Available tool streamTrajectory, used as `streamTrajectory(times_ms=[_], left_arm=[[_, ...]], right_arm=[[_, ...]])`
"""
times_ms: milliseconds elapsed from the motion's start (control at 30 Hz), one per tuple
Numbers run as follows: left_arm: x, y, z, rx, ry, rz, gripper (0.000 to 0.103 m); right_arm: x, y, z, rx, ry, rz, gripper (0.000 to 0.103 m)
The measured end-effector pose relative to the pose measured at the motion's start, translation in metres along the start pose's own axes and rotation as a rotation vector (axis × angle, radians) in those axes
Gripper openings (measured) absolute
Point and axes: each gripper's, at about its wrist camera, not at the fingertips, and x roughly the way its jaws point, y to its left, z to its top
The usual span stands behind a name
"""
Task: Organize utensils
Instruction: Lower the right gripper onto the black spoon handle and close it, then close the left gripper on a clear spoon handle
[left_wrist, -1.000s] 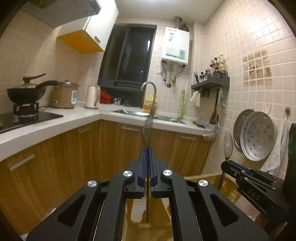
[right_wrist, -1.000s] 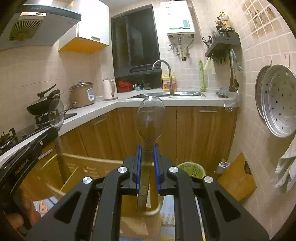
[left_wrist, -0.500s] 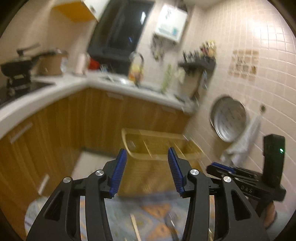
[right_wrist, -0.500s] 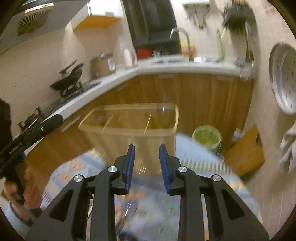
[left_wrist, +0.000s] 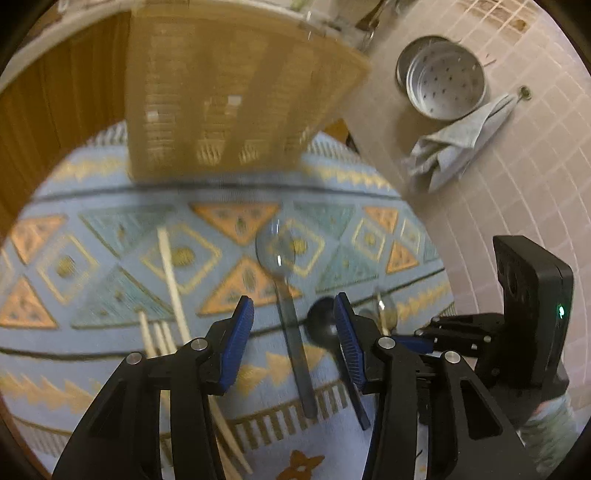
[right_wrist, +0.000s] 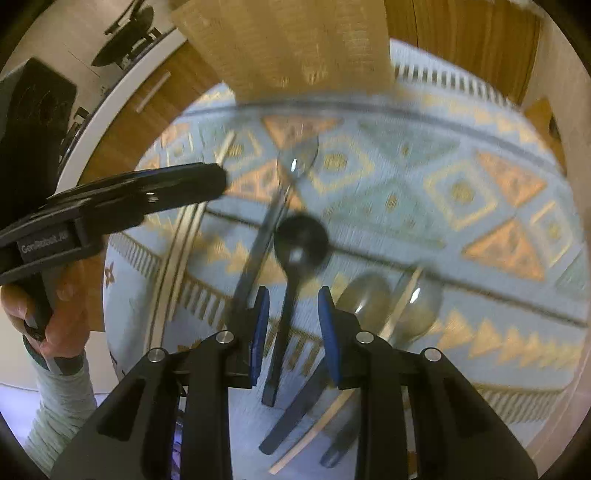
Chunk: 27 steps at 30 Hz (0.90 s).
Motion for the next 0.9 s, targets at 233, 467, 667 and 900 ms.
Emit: streamTrajectory(times_ms=[233,467,667,900], left_arm=[[0.02,0.007,-0.005,-0.023,0.021,0.023,0.039],[0.034,0.001,0.002,-0.009,0.041,0.066,0.035],[0.042,-0.016,0.005,0.036,0.05,0.138,0.034],[0.05,-0.035,0.005,0.107,0.058,0.255,0.029]], right_arm=[[0.011,0.015,-0.009,-0.021,-0.026,-0.069,0.024],[0.019,0.037,-0.012,-0.073,-0.066,-0.163,0.013],[0.02,0.03,-0.011,-0.023,-0.088,-0.163,0.005],[0.012,-0.001,-0.002,0.087,-0.127,-0.091,0.005]])
